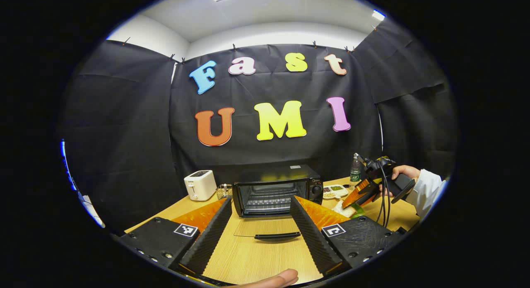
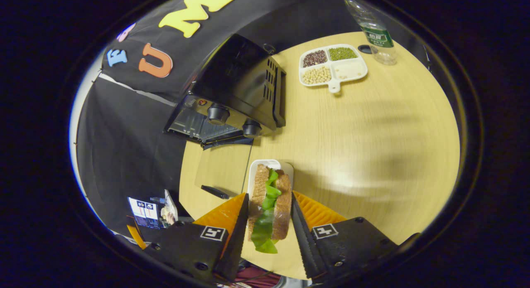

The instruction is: Open the electric oven with the left hand, put the food in, and close the electric oven.

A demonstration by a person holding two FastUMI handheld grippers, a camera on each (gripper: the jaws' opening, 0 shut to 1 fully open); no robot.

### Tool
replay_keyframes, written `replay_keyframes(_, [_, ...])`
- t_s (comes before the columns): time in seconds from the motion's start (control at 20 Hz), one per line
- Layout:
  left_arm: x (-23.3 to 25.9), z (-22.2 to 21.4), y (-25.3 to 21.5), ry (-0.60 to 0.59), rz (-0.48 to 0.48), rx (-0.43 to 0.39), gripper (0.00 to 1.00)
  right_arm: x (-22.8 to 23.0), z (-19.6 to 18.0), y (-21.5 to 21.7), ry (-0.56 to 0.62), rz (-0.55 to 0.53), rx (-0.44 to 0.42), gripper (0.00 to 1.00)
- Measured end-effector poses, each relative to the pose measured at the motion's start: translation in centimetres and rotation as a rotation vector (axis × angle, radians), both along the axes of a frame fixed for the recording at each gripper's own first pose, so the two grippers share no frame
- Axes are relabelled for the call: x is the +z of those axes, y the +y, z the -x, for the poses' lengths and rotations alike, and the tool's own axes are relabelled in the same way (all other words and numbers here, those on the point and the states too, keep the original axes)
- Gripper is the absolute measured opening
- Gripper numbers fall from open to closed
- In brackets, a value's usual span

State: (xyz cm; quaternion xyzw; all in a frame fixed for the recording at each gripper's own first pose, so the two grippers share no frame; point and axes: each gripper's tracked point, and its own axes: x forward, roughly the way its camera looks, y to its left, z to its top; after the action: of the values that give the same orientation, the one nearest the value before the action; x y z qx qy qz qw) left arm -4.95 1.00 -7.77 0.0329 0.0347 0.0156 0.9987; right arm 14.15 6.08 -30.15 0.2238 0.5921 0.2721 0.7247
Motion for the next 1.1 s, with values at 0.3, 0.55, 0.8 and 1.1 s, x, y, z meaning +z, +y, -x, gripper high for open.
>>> replay_keyframes(0.3, [-0.9, 0.4, 1.8, 0.043, 0.040, 0.048, 0.95, 0.3, 0.9, -0.1, 0.033, -0.007, -0.022, 0.41])
replay_keyframes(0.55, [-0.6, 1.0, 2.0, 0.026, 0.038, 0.045, 0.95, 2.0, 1.7, -0.7, -0.041, 0.024, -0.047, 0.38])
replay_keyframes(0.8, [-0.4, 2.0, 1.9, 0.011, 0.049, 0.027, 0.88, 5.0, 3.5, -0.9, -0.129, 0.008, -0.110, 0.38])
replay_keyframes(1.1, [0.5, 3.3, 3.6, -0.031, 0.039, 0.028, 0.88, 7.5, 6.0, 2.2, -0.226, -0.090, -0.214, 0.38])
